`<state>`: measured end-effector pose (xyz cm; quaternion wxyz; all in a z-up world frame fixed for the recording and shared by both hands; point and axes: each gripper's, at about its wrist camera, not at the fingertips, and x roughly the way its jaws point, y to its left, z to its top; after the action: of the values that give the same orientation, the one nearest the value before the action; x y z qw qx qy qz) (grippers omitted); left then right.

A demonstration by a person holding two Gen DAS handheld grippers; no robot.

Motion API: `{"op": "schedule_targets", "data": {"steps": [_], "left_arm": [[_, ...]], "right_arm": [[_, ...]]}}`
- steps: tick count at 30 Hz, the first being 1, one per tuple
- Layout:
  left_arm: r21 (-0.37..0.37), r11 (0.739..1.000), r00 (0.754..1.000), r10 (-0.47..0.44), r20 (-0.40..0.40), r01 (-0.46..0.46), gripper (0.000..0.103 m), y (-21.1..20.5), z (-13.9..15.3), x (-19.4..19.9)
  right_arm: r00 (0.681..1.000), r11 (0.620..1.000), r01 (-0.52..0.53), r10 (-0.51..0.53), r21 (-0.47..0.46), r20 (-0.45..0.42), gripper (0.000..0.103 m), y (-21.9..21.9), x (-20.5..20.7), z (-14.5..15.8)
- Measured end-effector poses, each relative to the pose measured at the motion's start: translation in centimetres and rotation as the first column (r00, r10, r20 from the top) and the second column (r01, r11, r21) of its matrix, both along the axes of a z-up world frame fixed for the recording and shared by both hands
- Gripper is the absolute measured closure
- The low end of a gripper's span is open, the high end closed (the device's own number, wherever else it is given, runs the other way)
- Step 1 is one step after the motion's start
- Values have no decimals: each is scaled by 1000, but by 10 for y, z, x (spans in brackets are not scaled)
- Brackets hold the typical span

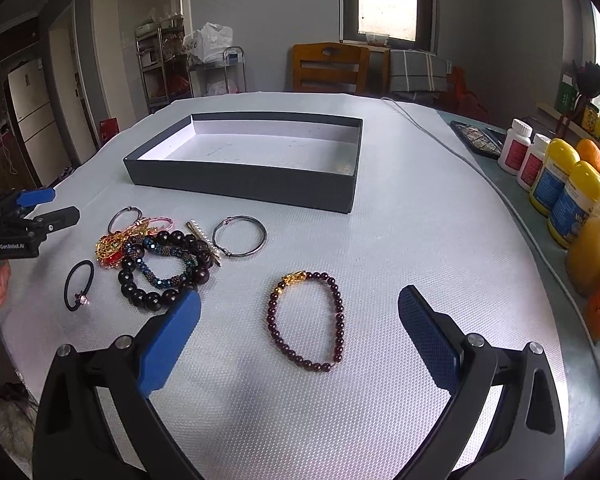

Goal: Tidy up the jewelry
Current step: 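Grasp the dark red bead bracelet with the right gripper while the left gripper approaches the silver bangle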

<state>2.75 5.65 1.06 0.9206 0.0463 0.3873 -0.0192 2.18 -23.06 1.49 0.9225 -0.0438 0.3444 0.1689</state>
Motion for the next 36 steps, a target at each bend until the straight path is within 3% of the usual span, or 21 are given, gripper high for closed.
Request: {"op": "schedule_targets", "data": {"steps": [6,9,12,15,21,23,26,30,36], "left_arm": [[18,998,998,-54,-34,55,5,2,-6,33],[-24,998,995,-65,-76,63,5,2,-15,44],[-47,995,993,-86,-81,83,6,-1,-17,42],[-25,995,993,-99,-70,98,8,-5,-16,40],[5,989,984,-149,-99,150,23,-11,-22,43],[9,986,980,-166,-108,168,35,-13,-23,45],[44,983,980,-171,-101,176,39,-14,-22,50],[32,980,975,-192,-110,197,43,-16,-25,56],[10,971,965,-236,-112,239,61,-21,-28,57]], "right_arm": [[999,1000,-29,29,-3,-31,8,-6,18,-4],[998,999,-34,34,3,-48,14,-8,23,-4],[998,999,-26,25,-23,-53,28,-10,26,-7],[998,999,-18,16,-43,-53,38,-11,25,-10],[997,999,-17,13,-50,-75,55,-9,23,-17],[996,999,-21,17,-46,-85,55,-8,23,-19],[996,999,-24,21,-41,-83,55,-8,23,-17],[995,999,-22,19,-36,-95,55,-10,27,-18],[993,999,-30,28,-18,-111,56,-11,28,-20]]}}
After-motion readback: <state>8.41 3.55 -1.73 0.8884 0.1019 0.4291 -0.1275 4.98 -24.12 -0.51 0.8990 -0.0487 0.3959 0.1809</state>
